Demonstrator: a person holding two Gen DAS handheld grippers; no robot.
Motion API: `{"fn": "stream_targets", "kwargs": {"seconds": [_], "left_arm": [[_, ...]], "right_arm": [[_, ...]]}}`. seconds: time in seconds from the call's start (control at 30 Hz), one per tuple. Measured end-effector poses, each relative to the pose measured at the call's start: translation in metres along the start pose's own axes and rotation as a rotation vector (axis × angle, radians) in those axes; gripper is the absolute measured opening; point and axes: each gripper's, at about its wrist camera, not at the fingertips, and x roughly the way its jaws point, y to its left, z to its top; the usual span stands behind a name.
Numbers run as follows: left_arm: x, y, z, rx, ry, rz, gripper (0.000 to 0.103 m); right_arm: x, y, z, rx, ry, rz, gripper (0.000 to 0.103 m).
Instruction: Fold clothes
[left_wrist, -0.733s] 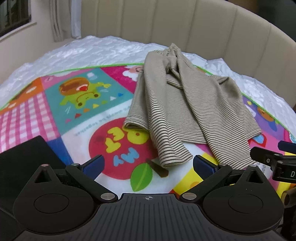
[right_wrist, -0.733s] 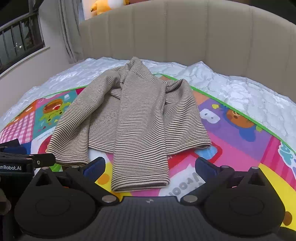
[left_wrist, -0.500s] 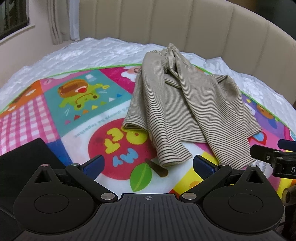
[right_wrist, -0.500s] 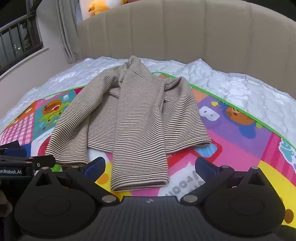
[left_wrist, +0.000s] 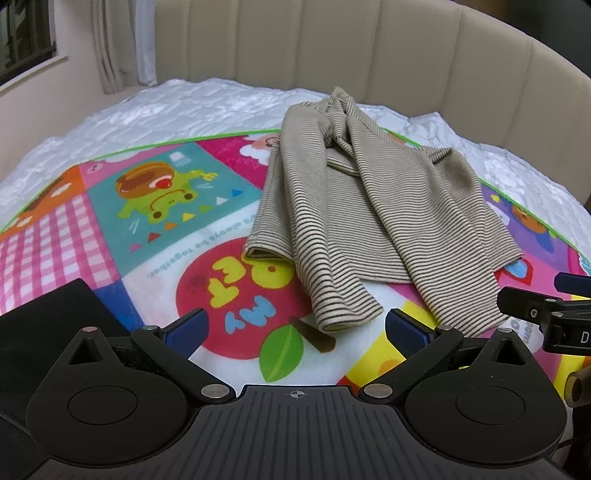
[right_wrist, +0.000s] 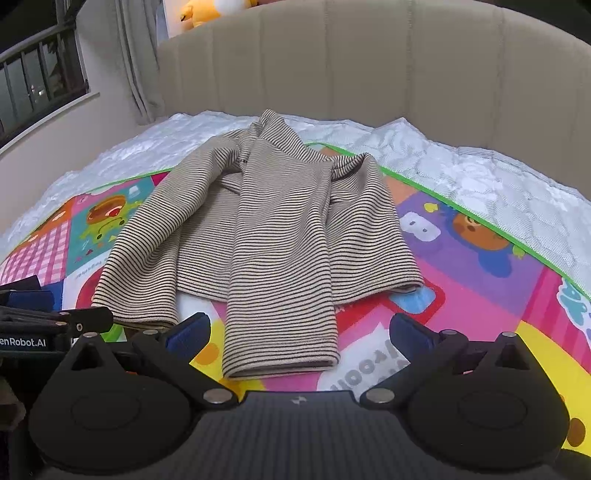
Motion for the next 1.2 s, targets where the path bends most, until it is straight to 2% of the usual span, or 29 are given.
{"fn": "stream_targets", "kwargs": {"seconds": [1.2], "left_arm": [[0.0001, 0.0019, 0.0001, -0.006, 0.011, -0.002, 0.103]], "right_arm": [[-0.0007, -0.0036, 0.0022, 0.011, 0.01, 0.01, 0.103]]}}
